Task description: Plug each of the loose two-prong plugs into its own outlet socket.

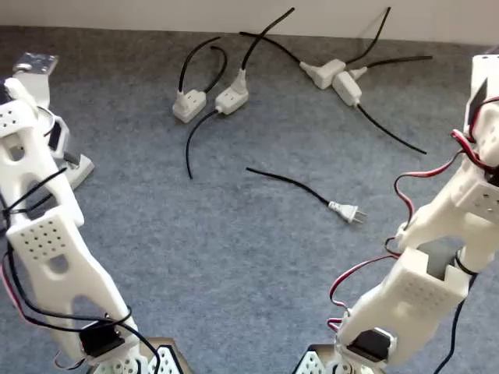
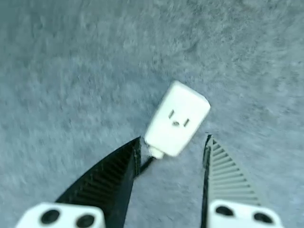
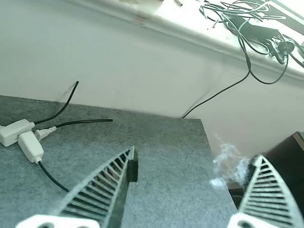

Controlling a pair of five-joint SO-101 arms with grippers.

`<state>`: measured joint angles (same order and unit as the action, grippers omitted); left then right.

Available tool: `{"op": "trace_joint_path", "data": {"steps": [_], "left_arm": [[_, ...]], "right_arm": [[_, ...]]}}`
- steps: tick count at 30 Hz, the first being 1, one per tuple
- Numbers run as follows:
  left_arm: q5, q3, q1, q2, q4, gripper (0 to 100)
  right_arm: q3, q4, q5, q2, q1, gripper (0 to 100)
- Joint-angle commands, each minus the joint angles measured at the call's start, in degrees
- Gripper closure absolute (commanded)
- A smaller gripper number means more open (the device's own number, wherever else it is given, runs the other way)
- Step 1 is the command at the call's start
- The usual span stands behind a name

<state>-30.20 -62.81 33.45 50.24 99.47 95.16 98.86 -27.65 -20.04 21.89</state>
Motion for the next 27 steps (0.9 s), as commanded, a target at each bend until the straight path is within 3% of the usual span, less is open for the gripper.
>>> {"op": "trace_joint_path", "data": {"steps": [1, 13, 27], "left_arm": [[-7.82, -12.44, 0.22, 6.55, 0.53, 78], [-18.2, -20.26, 0.04, 20.62, 0.53, 78], [-18.73, -10.51, -1.54, 22.2, 1.41, 78]], "right_arm": [[6.11, 2.24, 0.62, 2.42, 3.03, 65.2], [5.93, 2.33, 0.62, 2.24, 5.49, 65.2], [5.93, 2.33, 0.62, 2.33, 4.97, 65.2]]}}
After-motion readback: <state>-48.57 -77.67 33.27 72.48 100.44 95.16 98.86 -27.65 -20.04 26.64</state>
